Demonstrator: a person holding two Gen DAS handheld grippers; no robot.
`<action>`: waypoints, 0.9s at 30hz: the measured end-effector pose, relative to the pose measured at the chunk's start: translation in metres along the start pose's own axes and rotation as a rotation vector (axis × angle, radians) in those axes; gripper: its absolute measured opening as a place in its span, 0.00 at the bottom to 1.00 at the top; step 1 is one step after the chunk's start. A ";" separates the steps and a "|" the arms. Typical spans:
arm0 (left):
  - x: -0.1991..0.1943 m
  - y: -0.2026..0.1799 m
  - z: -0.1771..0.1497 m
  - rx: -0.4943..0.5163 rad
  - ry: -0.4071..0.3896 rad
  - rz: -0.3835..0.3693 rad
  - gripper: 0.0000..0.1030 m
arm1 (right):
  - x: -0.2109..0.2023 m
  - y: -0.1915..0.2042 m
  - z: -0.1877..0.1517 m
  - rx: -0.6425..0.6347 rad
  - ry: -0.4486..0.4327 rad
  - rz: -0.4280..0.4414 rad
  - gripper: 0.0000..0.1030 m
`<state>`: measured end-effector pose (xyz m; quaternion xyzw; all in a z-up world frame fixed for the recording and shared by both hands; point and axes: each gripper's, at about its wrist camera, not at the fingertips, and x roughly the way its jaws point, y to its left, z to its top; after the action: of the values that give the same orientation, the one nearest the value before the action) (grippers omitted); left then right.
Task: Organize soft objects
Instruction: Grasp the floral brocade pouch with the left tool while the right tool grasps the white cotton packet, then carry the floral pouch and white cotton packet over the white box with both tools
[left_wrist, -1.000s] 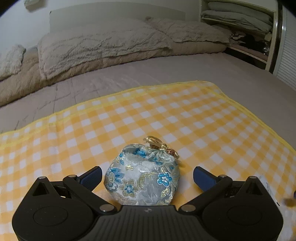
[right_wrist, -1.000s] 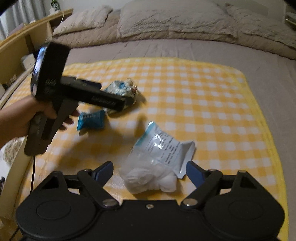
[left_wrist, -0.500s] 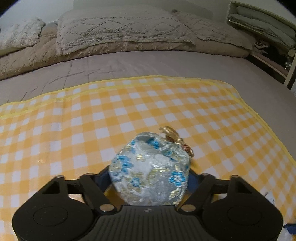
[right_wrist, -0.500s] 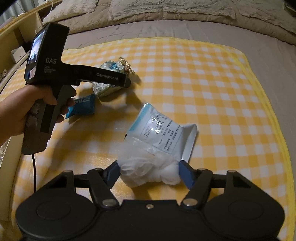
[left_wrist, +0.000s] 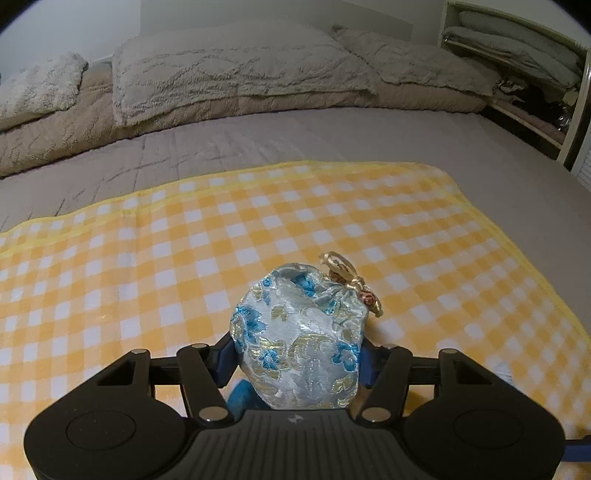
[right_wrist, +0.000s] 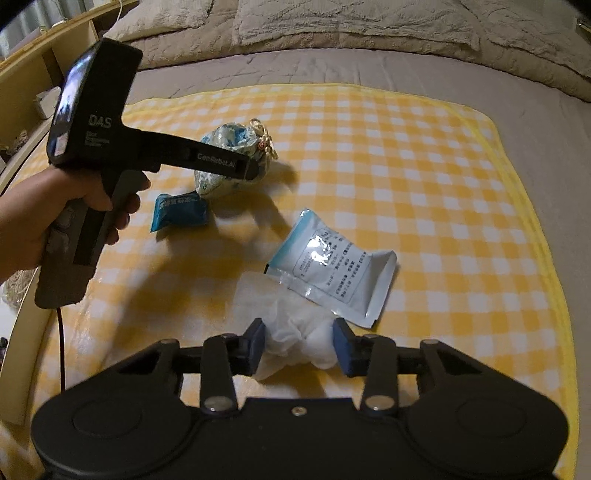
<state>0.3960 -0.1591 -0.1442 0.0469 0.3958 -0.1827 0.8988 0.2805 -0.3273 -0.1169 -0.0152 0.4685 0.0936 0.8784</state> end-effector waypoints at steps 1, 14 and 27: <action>-0.006 -0.001 -0.001 -0.001 -0.004 -0.005 0.59 | -0.002 0.000 -0.001 -0.003 -0.002 -0.001 0.37; -0.081 -0.011 -0.017 0.024 -0.026 -0.031 0.59 | -0.034 0.008 -0.015 0.014 -0.048 -0.012 0.10; -0.141 -0.003 -0.040 0.026 -0.030 -0.038 0.59 | 0.008 0.014 -0.017 0.101 0.030 -0.025 0.71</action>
<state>0.2795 -0.1116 -0.0683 0.0484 0.3808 -0.2058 0.9002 0.2681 -0.3145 -0.1320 0.0220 0.4857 0.0586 0.8719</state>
